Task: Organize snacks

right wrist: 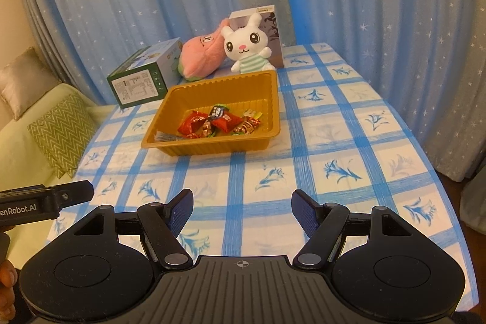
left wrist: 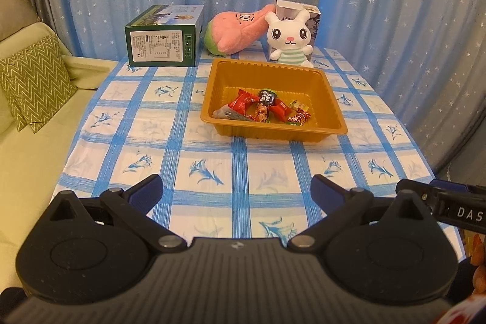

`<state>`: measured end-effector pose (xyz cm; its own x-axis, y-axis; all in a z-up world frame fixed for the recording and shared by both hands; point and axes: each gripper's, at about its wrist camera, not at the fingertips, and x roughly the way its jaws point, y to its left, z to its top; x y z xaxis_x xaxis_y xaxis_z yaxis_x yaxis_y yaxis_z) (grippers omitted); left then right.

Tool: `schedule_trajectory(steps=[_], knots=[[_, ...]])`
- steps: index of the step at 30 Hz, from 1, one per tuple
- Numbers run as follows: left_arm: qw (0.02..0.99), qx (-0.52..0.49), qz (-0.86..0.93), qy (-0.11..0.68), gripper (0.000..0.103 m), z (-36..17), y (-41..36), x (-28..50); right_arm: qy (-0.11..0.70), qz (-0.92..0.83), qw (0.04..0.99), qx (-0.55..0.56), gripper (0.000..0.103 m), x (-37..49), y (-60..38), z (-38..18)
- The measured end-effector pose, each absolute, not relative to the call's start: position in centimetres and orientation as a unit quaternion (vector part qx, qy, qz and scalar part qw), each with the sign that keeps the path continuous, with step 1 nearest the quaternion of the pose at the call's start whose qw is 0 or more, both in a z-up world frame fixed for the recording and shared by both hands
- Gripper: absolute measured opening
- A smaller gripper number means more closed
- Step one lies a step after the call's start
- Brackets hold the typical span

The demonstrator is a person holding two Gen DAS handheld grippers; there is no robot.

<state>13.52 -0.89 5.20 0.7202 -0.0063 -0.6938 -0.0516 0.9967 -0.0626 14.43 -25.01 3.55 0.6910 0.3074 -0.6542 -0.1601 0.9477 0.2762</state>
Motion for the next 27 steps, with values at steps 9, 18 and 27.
schedule_trajectory(steps=[9,18,27], knots=[[0.928,-0.034,0.009,0.372,0.103,5.5,-1.3,11.4,0.365,0.136,0.917,0.084,0.071,11.9,-24.5,4.7],[0.928,-0.032,0.008,0.372,0.103,5.8,-1.2,9.7,0.364,0.137,0.918,0.081,0.071,10.5,-24.5,5.3],[0.927,-0.035,0.005,0.374,0.103,6.0,-1.3,8.4,0.362,0.14,0.918,0.076,0.071,9.4,-24.5,5.9]])
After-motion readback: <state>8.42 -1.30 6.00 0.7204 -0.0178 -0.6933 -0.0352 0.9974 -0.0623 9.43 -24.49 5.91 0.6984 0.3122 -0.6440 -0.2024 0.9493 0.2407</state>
